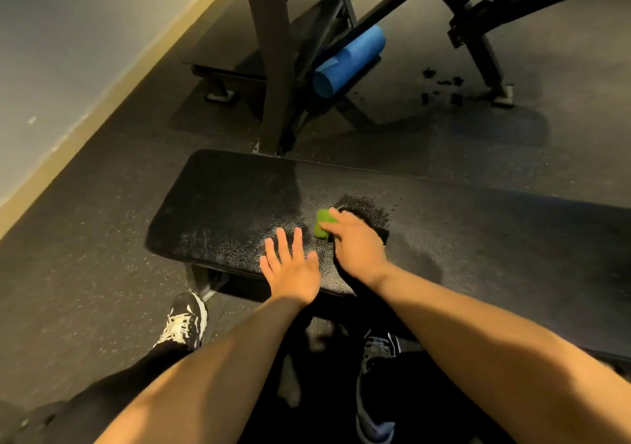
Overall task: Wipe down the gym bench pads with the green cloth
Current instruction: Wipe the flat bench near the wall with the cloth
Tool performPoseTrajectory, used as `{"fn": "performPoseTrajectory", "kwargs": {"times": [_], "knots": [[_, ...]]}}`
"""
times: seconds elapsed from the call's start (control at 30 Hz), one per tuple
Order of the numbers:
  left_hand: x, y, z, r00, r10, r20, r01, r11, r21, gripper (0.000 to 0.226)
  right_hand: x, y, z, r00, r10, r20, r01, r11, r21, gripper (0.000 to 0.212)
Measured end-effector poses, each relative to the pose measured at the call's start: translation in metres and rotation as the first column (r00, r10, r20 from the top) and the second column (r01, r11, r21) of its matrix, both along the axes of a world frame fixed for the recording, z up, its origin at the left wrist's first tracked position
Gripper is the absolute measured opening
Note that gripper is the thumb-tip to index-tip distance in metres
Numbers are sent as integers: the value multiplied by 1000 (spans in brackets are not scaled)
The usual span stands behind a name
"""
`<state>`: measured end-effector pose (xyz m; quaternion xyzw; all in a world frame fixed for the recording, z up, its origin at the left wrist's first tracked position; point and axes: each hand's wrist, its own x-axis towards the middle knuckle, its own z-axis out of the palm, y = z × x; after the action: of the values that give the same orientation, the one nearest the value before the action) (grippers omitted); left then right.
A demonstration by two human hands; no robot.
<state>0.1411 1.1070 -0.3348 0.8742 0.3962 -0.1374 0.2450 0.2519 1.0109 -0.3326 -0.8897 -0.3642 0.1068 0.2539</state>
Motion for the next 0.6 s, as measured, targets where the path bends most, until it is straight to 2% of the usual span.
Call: {"fn": "performPoseTrajectory", "kwargs": {"times": [0.1,0.23,0.3,0.37,0.47,0.57,0.6], "knots": [[-1,2,7,1000,-18,-9,18,1000,-16,66,-28,-12,-8,972,230,-42,-231,973,-23,55],[-8,12,12,998,-58,35,58,998,-2,68,-11,-26,-19,915,404,22,-404,915,-17,59],[-9,15,14,997,-48,59,46,999,27,69,5,-27,-20,908,418,32,-416,908,-45,56],[-4,15,18,996,-29,81,24,998,54,69,28,-21,-20,942,335,33,-333,941,-61,57],[1,21,21,994,-32,103,25,997,71,68,61,-3,-22,993,104,53,-101,994,-52,55],[5,43,22,992,-44,121,31,993,112,71,72,20,-14,982,-185,-47,182,981,-61,56],[6,51,20,993,-24,113,9,991,130,74,66,27,-10,974,-220,-57,217,974,-64,55]]}}
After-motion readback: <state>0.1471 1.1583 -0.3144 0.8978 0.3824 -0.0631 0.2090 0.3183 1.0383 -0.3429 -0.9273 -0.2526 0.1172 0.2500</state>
